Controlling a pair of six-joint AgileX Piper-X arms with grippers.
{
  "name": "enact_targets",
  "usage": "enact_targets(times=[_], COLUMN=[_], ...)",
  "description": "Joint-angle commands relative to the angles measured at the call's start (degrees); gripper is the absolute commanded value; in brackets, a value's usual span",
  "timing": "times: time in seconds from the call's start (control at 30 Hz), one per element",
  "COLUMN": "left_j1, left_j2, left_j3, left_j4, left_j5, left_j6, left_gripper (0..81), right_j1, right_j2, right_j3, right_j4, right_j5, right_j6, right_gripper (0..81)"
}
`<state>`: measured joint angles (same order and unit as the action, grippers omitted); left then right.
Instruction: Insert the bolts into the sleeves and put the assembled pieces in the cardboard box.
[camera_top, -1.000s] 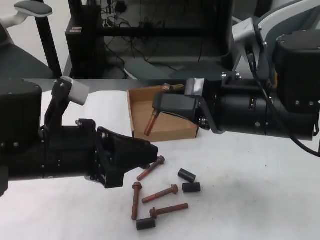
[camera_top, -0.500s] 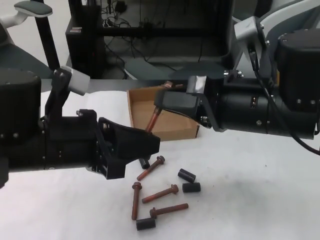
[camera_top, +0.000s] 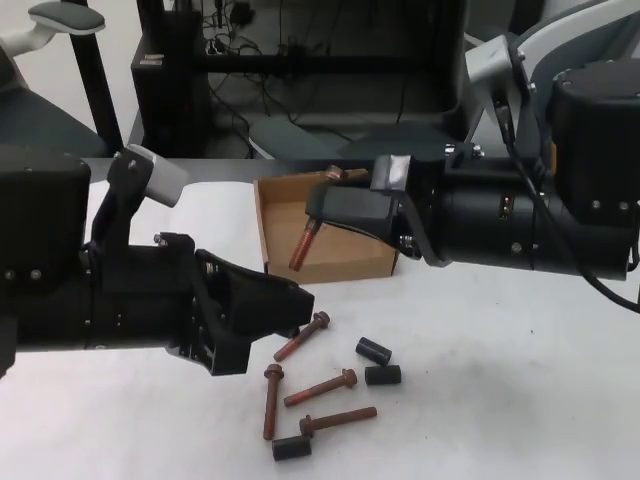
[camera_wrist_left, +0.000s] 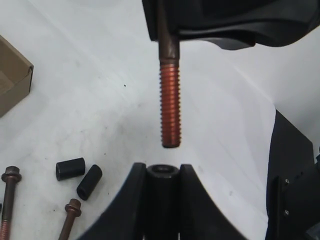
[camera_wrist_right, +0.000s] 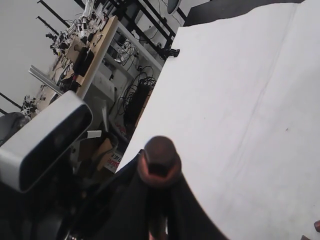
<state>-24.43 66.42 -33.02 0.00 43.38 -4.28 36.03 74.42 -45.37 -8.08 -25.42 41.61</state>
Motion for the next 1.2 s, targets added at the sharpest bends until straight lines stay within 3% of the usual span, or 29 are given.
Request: enact_targets(times=[0.0, 1.17], left_j1=[-0.1, -0.1], left_j2=[-0.5, -0.5], left_j3=[-0.6, -2.8], left_j4=[-0.7, 0.0], left_j5=[-0.7, -1.8], left_j6=[0.3, 0.0], left_gripper=[1.7, 1.7], right_j1=[-0.2, -0.2], right_j2=[-0.1, -0.1], right_j3=[-0.5, -0.5], right_j4=[-0.4, 2.7], right_j5=[-0.5, -0.6], right_j6=[0.1, -1.7], right_gripper=[0.6, 0.6])
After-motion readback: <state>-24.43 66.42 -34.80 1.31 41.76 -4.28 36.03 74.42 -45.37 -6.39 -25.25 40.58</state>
